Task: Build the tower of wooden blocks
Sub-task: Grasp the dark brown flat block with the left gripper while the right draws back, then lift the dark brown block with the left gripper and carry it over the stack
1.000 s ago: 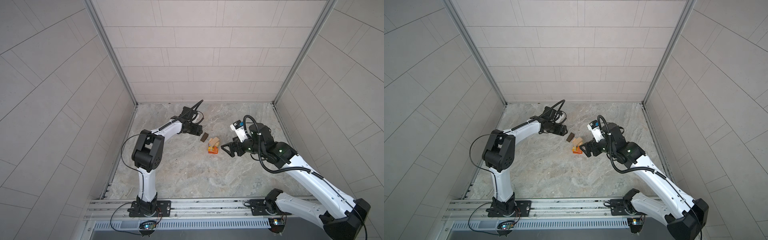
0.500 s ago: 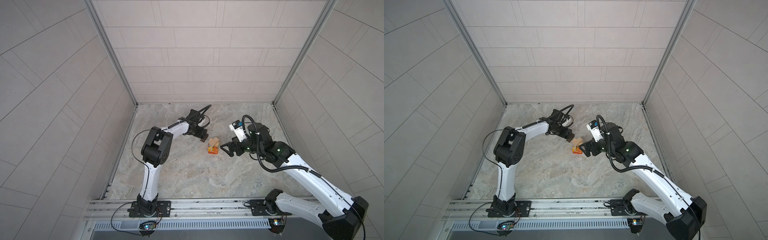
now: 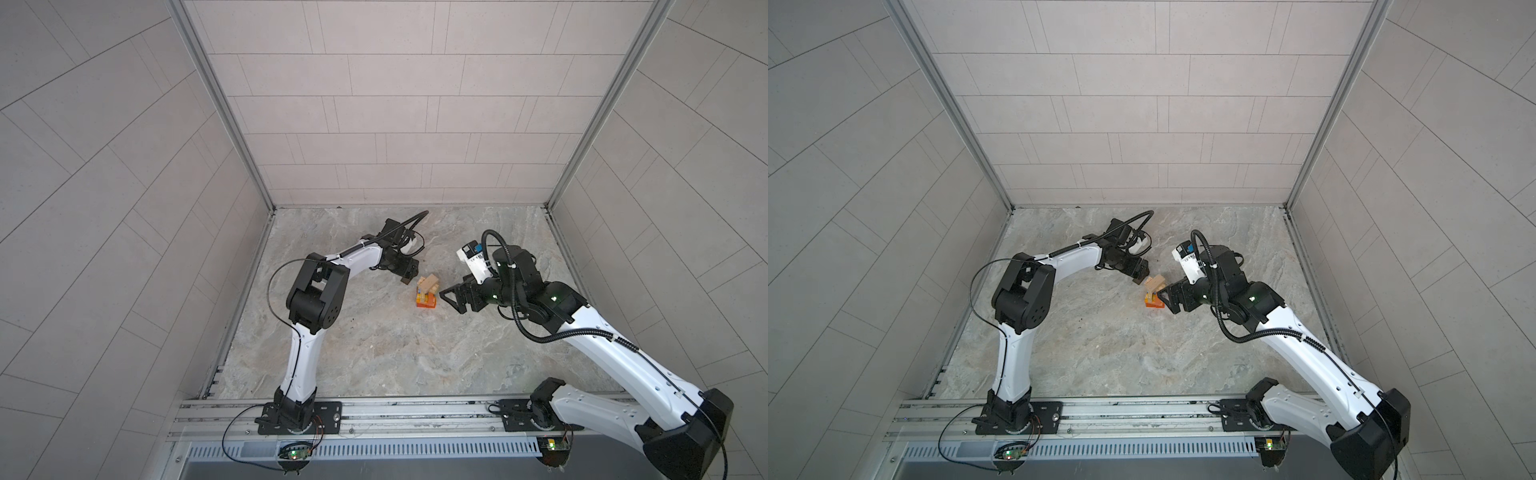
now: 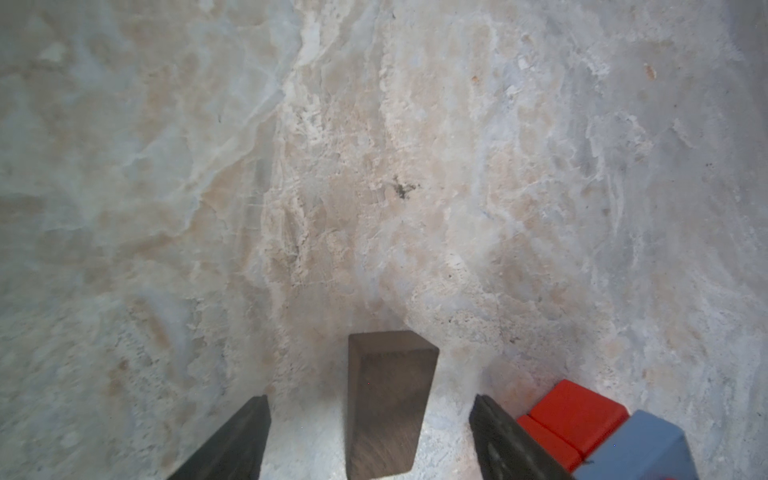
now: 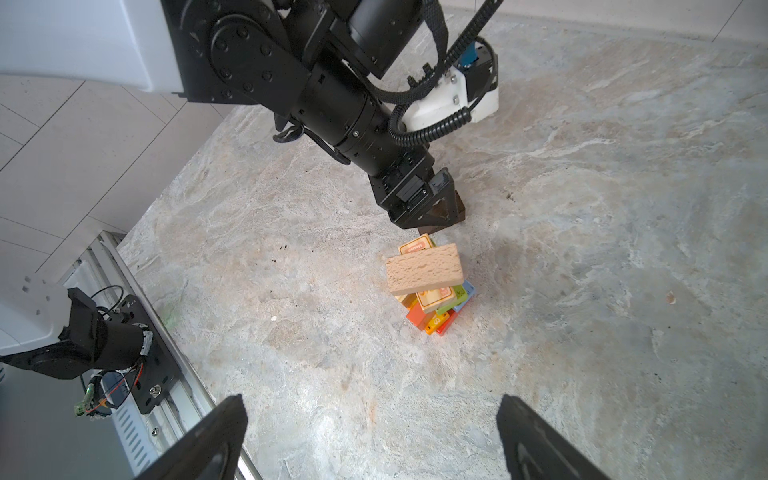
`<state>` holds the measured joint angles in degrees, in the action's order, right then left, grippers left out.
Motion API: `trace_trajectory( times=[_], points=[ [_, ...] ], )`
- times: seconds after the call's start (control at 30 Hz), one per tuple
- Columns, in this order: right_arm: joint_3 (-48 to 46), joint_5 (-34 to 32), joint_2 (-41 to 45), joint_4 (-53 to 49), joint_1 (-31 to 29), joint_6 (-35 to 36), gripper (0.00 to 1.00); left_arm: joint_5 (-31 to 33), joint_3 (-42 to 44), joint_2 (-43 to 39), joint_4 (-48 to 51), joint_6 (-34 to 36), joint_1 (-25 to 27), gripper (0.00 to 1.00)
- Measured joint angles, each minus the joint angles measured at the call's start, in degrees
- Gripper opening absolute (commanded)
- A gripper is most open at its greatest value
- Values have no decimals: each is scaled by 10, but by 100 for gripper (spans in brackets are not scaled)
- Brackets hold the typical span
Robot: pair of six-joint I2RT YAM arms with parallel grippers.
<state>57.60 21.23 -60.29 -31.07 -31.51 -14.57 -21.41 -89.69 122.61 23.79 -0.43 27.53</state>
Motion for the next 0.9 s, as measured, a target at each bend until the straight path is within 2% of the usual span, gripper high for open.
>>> trace_trajectory(
  times=[0.43,0.63,0.9],
  points=[
    [-7,4,-1,5,0,2,95,14,-20,23,14,8,0,71],
    [-7,4,-1,5,0,2,95,35,-41,34,31,13,0,53],
    [-7,4,-1,5,0,2,95,58,-48,34,46,16,0,36]
  ],
)
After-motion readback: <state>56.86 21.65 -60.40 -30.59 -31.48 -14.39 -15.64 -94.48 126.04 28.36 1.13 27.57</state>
